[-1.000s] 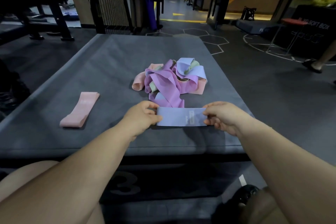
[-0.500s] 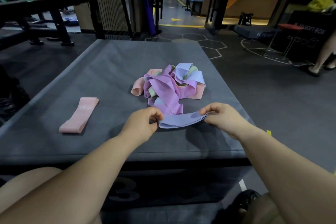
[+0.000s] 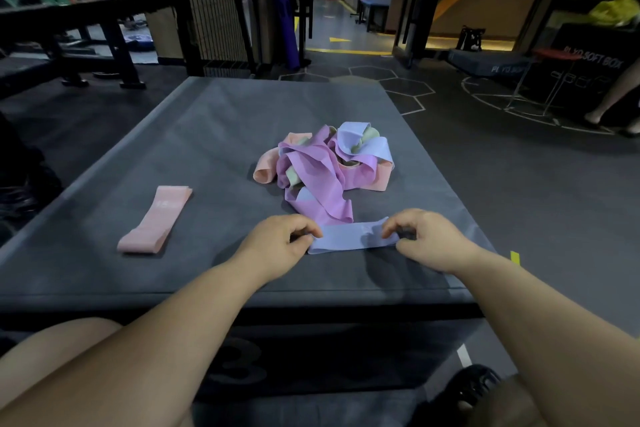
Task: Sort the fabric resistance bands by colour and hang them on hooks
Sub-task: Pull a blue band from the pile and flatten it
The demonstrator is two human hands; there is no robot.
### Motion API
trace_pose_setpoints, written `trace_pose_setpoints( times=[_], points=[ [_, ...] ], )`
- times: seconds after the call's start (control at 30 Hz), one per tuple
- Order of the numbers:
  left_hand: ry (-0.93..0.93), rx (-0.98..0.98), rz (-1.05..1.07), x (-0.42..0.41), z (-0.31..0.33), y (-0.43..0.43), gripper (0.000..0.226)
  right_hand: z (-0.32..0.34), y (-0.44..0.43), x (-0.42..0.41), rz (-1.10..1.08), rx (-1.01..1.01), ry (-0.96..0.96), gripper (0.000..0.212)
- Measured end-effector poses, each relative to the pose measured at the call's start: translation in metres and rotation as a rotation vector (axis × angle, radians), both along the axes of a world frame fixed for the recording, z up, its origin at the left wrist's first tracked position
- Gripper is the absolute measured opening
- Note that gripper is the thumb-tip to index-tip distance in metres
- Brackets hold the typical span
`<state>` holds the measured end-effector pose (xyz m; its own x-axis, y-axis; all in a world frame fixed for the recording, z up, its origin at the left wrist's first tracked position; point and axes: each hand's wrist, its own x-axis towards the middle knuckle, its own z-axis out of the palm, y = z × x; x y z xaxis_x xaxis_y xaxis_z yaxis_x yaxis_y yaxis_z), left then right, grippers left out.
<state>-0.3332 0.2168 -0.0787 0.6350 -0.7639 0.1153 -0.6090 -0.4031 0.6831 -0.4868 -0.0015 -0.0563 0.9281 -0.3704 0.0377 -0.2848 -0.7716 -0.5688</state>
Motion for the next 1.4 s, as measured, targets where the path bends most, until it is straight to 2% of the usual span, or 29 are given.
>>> trace_pose_setpoints(
  times=[0.13, 0.23, 0.3, 0.4, 0.57, 0.73, 1.4],
  points=[
    [-0.252, -0.068, 0.036, 0.002, -0.002, -0.002, 0.015, -0.005, -0.001, 0.003, 0.070, -0.115, -0.083, 0.024],
    [-0.298, -0.029, 0.034, 0.003, -0.004, -0.003, 0.036, -0.009, 0.002, 0.005, 0.099, -0.217, -0.078, 0.027],
    [-0.301, 0.065, -0.006, 0.001, -0.004, -0.003, 0.047, -0.013, 0.005, 0.007, 0.098, -0.291, 0.013, 0.040],
    [-0.288, 0.222, -0.055, -0.002, -0.005, -0.004, 0.043, -0.017, 0.011, 0.009, 0.108, -0.384, 0.204, 0.063],
    [-0.326, 0.350, -0.082, -0.003, -0.008, -0.004, 0.047, -0.019, 0.021, 0.007, 0.088, -0.456, 0.399, 0.074],
    [-0.364, 0.406, -0.078, -0.003, -0.009, -0.003, 0.048, -0.020, 0.024, 0.007, 0.074, -0.481, 0.433, 0.079],
    [-0.317, 0.473, -0.063, -0.005, -0.011, -0.003, 0.049, -0.027, 0.020, 0.007, 0.081, -0.451, 0.442, 0.078]
  ],
)
